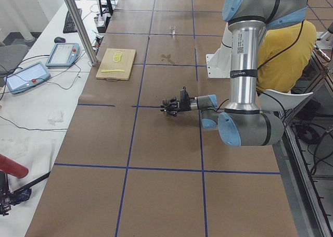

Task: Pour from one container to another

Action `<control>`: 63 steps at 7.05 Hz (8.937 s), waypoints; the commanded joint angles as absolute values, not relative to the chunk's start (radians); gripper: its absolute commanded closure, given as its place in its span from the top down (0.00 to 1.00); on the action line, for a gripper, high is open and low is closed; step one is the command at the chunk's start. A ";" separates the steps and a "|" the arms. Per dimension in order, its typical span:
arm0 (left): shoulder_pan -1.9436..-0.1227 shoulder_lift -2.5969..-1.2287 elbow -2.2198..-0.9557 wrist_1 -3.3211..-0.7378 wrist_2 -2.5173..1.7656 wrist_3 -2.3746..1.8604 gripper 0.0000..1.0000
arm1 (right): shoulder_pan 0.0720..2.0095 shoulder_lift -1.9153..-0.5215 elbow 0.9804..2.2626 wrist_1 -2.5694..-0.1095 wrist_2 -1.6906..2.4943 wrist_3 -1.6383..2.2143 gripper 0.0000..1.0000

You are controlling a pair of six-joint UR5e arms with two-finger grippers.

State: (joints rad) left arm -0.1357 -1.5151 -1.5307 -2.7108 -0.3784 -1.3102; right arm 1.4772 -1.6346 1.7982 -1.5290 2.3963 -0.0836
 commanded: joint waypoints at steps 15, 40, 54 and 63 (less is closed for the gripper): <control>-0.273 -1.877 -1.560 -3.046 -0.566 -0.319 0.00 | 1.192 -1.565 1.890 -1.120 2.246 0.573 1.00; -0.299 -2.006 -1.502 -3.046 -0.669 -0.423 0.00 | 0.009 -1.776 1.695 -0.755 0.388 1.563 0.97; -0.298 -2.006 -1.514 -3.046 -0.666 -0.422 0.00 | 0.063 -1.690 1.632 -0.752 0.391 1.531 0.91; -0.298 -2.006 -1.514 -3.046 -0.666 -0.422 0.00 | 0.069 -1.686 1.614 -0.747 0.408 1.528 0.62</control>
